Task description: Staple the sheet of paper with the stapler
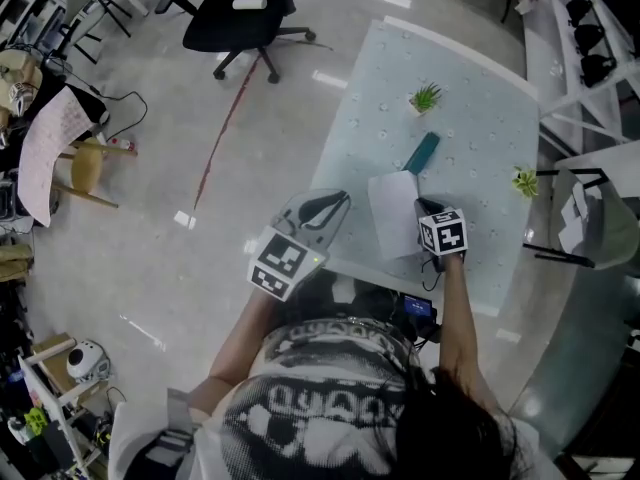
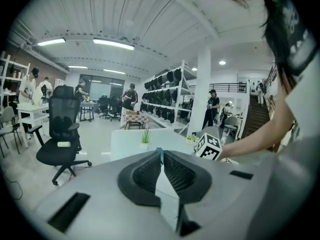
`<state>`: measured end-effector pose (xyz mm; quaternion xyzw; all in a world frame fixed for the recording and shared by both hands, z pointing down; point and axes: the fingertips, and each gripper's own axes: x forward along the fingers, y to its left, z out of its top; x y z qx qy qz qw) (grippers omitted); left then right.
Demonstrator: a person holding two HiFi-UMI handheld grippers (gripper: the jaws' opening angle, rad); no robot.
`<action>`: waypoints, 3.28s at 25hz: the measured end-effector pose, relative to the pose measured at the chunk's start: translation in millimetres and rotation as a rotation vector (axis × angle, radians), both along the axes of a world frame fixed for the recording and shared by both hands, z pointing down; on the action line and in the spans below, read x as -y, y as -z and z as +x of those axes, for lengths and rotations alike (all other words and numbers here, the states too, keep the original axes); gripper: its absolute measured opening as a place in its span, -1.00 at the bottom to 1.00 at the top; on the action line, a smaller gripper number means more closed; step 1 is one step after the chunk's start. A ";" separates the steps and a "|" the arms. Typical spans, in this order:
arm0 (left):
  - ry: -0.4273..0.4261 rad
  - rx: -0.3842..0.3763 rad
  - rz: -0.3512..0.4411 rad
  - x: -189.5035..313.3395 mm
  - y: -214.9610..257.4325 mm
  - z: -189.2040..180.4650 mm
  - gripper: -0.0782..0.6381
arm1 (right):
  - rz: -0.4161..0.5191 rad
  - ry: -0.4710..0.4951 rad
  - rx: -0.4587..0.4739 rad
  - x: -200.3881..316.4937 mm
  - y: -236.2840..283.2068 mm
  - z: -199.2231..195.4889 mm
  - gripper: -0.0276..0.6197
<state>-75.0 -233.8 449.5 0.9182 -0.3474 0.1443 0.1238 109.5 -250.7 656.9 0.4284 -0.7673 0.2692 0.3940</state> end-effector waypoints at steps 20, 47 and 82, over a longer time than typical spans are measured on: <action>0.021 -0.025 -0.005 6.5 -9.7 -36.3 -0.74 | -0.015 -0.013 -0.060 25.9 -9.6 -8.1 -0.72; -0.022 -0.054 -0.042 5.0 -30.1 -23.6 -0.74 | -0.019 0.169 -0.097 93.7 49.0 -13.3 -0.91; -0.180 -0.072 -0.083 35.3 -49.4 41.0 -0.74 | -0.380 0.368 -0.216 93.6 23.4 -23.9 -0.90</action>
